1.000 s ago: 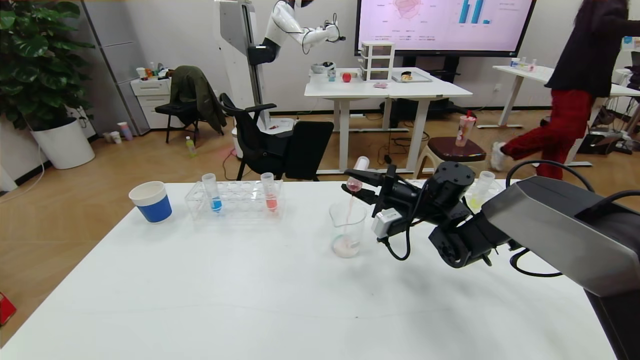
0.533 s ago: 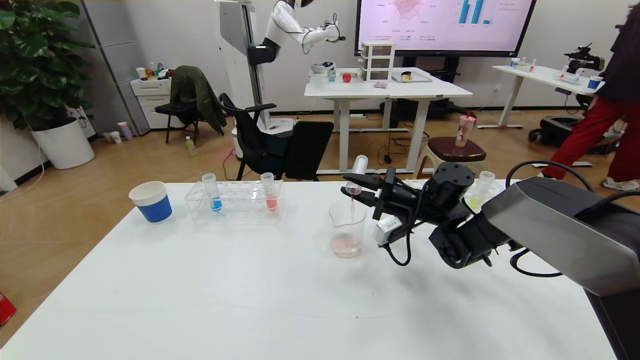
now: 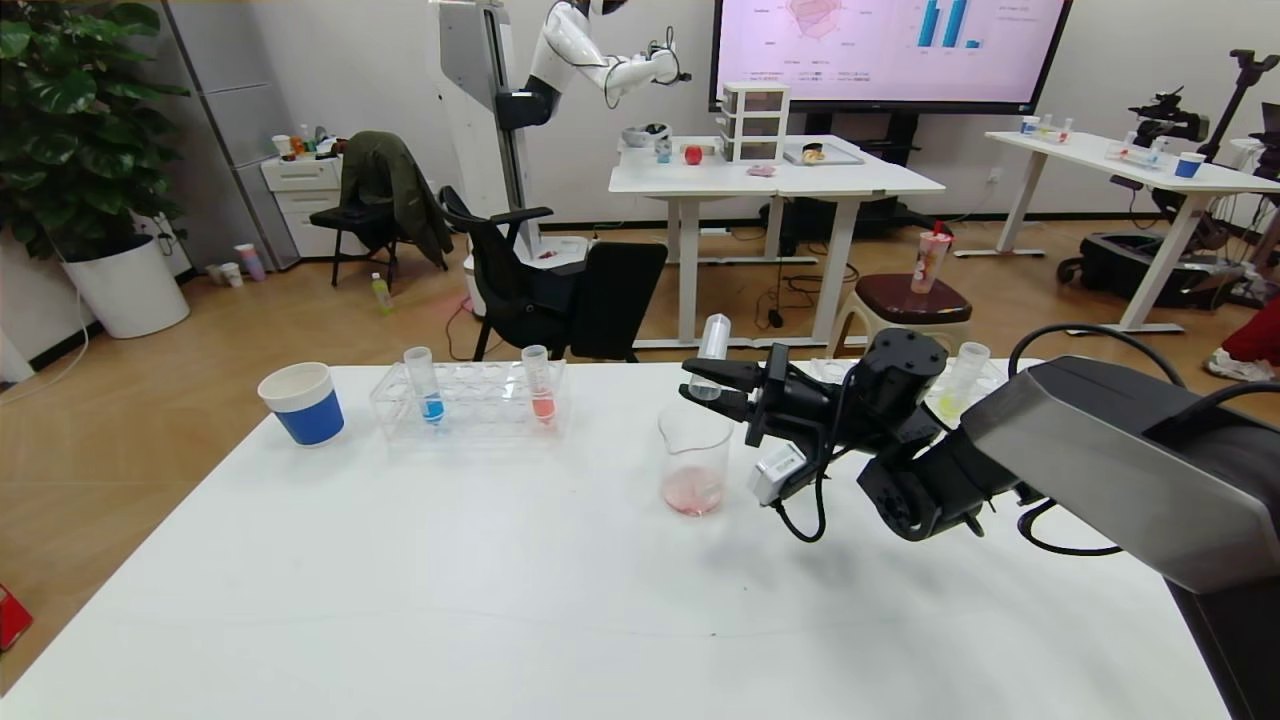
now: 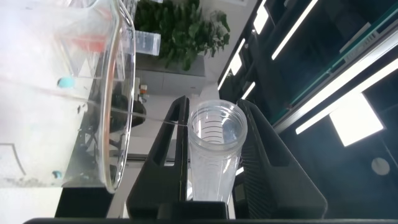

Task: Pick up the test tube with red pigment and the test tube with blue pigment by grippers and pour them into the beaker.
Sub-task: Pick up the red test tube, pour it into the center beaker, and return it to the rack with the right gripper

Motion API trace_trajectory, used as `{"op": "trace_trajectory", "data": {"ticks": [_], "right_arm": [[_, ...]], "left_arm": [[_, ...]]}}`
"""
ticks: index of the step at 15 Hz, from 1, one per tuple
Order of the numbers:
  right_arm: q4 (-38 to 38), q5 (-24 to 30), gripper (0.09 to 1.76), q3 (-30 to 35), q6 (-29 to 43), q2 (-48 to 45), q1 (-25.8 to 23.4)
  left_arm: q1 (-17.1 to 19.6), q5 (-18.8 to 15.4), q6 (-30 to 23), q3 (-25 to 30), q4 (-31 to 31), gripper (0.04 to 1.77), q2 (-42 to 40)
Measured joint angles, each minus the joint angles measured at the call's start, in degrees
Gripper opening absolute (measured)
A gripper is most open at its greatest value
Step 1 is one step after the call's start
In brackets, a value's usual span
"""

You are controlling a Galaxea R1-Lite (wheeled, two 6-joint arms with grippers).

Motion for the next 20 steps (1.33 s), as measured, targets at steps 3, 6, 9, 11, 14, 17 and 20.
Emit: {"op": "trace_trajectory", "data": {"ticks": [3,6,9,11,14,17,20], "right_arm": [[0.2,-0.1,0.52,0.0,1.3,-0.4,-0.5],[-0.6,-0.9,0.52,-0.1,14.9,-3.1,-1.6],[-1.4,-7.5,0.52,0.2,32.9,-8.2,-4.4],[-2.4,-16.8,0.52,1.0,44.6,-11.2,-5.8],[-4.8,-34.7,0.52,5.4,63.0,-15.2,-5.6],[5.1,-47.3,0.52,11.8,73.5,-21.1,-5.0],[19.5,-51.6,0.52,15.9,82.4,-28.8,-5.2]], "left_arm": [[0.0,0.0,0.0,0.0,0.0,1.75,0.0],[0.0,0.0,0.0,0.0,0.0,1.75,0.0],[0.0,0.0,0.0,0.0,0.0,1.75,0.0],[0.0,0.0,0.0,0.0,0.0,1.75,0.0],[0.0,0.0,0.0,0.0,0.0,1.75,0.0],[0.0,0.0,0.0,0.0,0.0,1.75,0.0],[0.0,0.0,0.0,0.0,0.0,1.75,0.0]]}}
